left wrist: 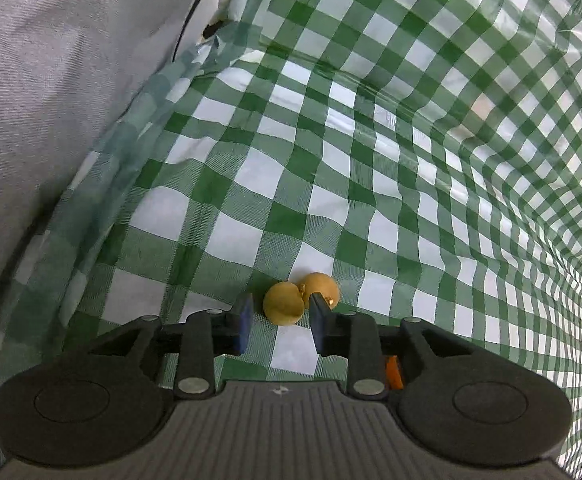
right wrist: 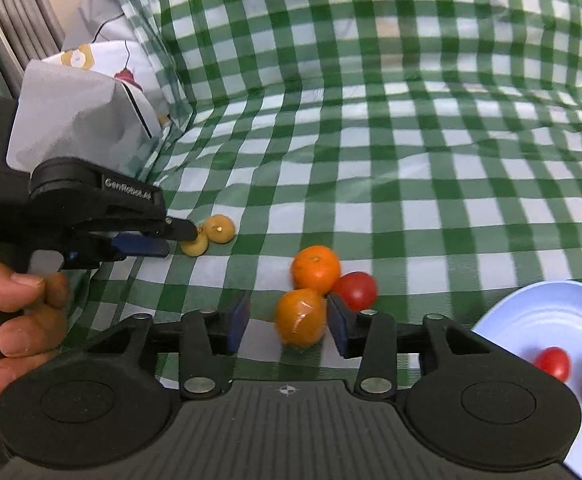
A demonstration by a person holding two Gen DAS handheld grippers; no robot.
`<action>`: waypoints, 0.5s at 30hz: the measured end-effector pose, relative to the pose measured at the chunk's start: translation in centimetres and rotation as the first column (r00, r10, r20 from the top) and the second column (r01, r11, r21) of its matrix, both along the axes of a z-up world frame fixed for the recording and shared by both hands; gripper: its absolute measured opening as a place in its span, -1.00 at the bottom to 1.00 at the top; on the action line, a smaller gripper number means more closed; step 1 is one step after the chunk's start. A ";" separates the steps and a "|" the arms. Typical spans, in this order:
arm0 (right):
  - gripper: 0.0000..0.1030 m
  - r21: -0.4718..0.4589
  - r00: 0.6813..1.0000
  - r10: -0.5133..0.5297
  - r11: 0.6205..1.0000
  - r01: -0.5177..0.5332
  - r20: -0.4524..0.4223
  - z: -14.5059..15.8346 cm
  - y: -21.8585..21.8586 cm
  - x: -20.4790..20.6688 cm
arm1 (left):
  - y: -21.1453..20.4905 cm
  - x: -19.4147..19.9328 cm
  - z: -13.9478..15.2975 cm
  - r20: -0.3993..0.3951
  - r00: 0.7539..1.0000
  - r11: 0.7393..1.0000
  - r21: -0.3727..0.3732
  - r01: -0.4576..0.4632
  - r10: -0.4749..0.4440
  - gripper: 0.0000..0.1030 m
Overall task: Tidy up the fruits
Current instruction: 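Grasp a small yellow fruit with the left tool while the right tool grasps the bagged orange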
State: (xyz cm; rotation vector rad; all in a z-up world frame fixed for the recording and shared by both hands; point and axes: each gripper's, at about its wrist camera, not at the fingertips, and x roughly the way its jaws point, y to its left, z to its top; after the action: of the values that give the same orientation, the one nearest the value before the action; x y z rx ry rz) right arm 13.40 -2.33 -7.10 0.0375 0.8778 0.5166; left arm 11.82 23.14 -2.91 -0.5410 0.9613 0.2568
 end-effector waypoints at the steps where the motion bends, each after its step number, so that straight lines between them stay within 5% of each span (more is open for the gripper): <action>1: -0.09 -0.004 1.000 0.003 1.000 -0.003 -0.002 -0.2 0.4 0.1 | -0.2 0.2 -0.2 -0.004 1.000 1.000 0.003 0.004 -0.004 -0.36; 10: -0.11 -0.097 0.999 -0.024 0.995 0.020 -0.041 -2.7 1.9 1.5 | -1.0 1.4 -1.0 -0.037 0.999 0.998 0.050 0.025 -0.023 -0.49; 15: -0.30 -0.107 0.999 -0.022 0.994 0.018 -0.038 -3.1 1.9 1.2 | -1.1 0.9 -0.6 -0.064 0.998 0.997 0.075 0.023 -0.018 -0.49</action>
State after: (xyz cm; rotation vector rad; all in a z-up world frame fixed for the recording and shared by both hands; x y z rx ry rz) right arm 14.64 -0.46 -10.23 -0.0416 0.9415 0.4510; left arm 12.74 22.00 -3.49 -0.4556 1.0136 0.2922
